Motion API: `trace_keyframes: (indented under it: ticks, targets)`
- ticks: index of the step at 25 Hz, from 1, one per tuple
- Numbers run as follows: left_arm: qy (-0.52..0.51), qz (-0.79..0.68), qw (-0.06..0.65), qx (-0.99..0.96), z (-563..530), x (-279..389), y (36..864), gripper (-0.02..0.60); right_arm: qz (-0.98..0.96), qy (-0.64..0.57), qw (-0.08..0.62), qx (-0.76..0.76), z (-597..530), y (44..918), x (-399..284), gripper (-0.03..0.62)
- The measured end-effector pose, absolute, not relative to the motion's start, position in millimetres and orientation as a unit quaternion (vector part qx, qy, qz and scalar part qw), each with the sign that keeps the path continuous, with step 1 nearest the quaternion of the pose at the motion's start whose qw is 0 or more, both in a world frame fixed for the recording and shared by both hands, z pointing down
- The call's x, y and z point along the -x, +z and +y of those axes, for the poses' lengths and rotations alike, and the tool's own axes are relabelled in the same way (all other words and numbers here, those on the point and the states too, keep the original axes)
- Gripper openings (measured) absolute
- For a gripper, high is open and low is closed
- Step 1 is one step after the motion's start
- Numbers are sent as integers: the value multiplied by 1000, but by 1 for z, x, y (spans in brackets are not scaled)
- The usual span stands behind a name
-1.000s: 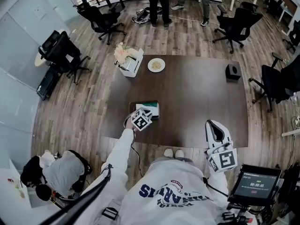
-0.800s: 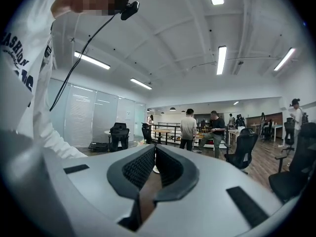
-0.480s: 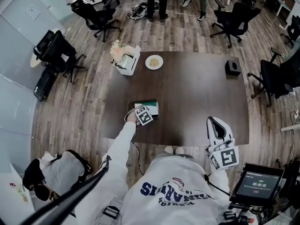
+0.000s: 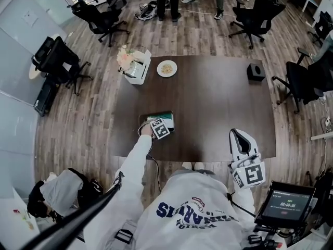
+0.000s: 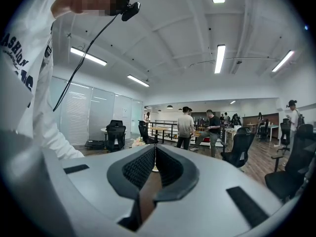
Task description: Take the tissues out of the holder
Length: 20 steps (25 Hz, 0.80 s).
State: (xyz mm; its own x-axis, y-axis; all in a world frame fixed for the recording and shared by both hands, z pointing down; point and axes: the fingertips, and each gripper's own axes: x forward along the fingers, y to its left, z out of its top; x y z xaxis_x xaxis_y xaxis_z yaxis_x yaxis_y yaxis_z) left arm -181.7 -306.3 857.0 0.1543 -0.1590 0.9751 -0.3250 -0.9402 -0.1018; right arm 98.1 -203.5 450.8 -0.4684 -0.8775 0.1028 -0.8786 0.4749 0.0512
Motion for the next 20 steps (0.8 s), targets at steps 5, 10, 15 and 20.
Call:
trace_keyframes:
  ticks: [5,10,15,20]
  targets:
    - [620,-160,59,-766,-304,176,858,92,-857,5,57,-512,-202,451,-98,11]
    - [609,-156,52,-776,-301,173,855,38,-860,1,56,-507,-202,448,-95,11]
    - [602,-158,36,-782,-301,172,853,28,-861,-3,58,-505,-202,449,-95,11]
    - [600,-159,11,-784,-303,173,847,21,-862,-9,60,-503,-204,448,-95,11]
